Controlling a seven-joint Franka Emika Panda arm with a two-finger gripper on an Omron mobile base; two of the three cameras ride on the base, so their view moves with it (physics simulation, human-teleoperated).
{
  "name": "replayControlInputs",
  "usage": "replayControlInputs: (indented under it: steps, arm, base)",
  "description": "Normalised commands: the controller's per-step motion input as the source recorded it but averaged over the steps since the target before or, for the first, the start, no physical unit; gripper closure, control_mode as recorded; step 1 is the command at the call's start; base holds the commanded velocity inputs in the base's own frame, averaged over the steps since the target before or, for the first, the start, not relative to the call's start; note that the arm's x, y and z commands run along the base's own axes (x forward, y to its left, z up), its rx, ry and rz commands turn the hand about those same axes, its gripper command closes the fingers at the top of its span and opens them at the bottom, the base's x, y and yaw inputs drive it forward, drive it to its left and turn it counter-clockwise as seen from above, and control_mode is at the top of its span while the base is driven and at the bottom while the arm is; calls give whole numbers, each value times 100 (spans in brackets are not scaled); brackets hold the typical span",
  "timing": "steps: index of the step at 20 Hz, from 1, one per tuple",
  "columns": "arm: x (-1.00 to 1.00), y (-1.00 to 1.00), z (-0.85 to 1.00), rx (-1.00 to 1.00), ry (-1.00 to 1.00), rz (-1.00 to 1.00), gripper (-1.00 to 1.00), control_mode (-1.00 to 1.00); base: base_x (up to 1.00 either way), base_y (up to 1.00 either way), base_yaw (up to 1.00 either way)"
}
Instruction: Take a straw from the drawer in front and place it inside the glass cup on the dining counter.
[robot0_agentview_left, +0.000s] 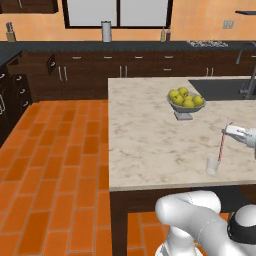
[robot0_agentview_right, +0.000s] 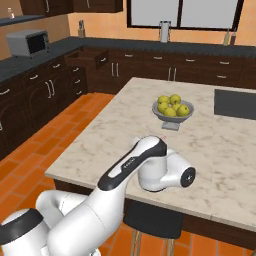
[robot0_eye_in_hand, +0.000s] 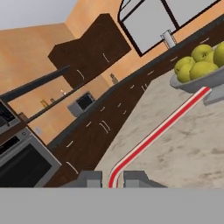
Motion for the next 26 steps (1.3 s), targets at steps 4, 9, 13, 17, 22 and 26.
replayControlInputs:
  steps: [4, 9, 13, 17, 22, 26]
  arm:
    - [4, 0, 0, 0, -7, 0, 100, -100]
    - [4, 0, 0, 0, -3, 0, 100, -100]
    - [19, 0, -6, 0, 0, 0, 100, -100]
    - [24, 0, -24, 0, 0, 0, 100, -100]
    - [18, -7, -36, 0, 0, 0, 100, -100]
    - [16, -18, -32, 0, 0, 0, 100, -100]
  base:
    - [0, 0, 0]
    - [0, 0, 0]
    - [0, 0, 0]
    - [0, 0, 0]
    - [0, 0, 0]
    - [0, 0, 0]
